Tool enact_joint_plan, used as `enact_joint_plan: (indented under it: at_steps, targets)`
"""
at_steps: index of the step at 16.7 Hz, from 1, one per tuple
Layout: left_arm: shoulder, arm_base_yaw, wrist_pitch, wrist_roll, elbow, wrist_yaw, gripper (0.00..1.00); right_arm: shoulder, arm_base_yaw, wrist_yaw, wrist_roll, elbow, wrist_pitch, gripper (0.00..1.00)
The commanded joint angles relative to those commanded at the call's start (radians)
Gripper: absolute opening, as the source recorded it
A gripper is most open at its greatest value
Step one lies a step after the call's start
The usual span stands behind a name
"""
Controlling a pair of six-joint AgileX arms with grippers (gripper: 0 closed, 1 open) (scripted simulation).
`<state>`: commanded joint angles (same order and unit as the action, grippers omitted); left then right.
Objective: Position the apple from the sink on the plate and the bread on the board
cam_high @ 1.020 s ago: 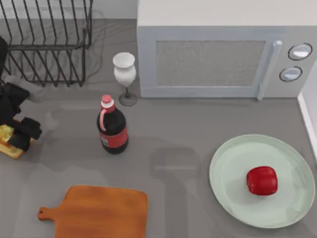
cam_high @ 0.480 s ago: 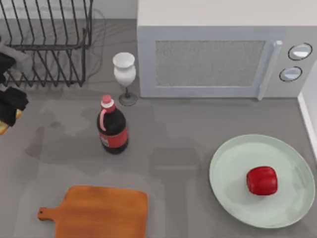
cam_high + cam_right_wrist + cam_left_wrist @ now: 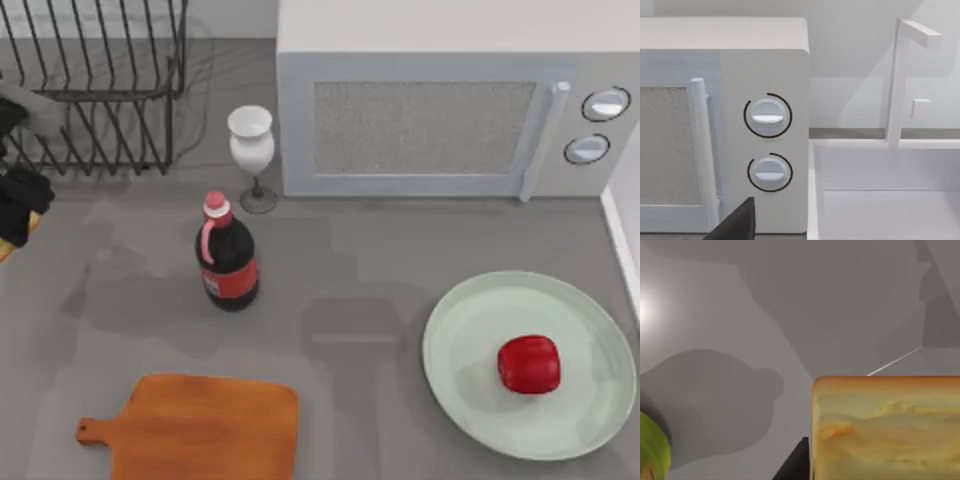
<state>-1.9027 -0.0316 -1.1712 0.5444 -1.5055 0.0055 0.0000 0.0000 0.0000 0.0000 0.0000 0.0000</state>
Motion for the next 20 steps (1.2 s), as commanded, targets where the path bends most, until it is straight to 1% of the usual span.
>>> enact_joint_plan:
  at_steps: [3, 5, 8, 16, 18, 20]
  targets:
    - [0.020, 0.054, 0.008, -0.085, 0.035, -0.001, 0.00, 0.000, 0.000, 0.000, 0.000, 0.000, 0.000, 1.00]
    - [0.049, 0.114, 0.021, -0.189, 0.080, -0.002, 0.00, 0.000, 0.000, 0.000, 0.000, 0.000, 0.000, 1.00]
    - [0.106, 0.227, 0.046, -0.386, 0.165, -0.004, 0.00, 0.000, 0.000, 0.000, 0.000, 0.000, 0.000, 1.00]
    - [0.292, 0.564, 0.133, -0.974, 0.432, -0.010, 0.00, 0.000, 0.000, 0.000, 0.000, 0.000, 0.000, 1.00]
    - [0.330, 0.629, 0.151, -1.085, 0.485, -0.011, 0.00, 0.000, 0.000, 0.000, 0.000, 0.000, 0.000, 1.00]
    - [0.360, 0.673, 0.166, -1.155, 0.524, -0.012, 0.00, 0.000, 0.000, 0.000, 0.000, 0.000, 0.000, 1.00]
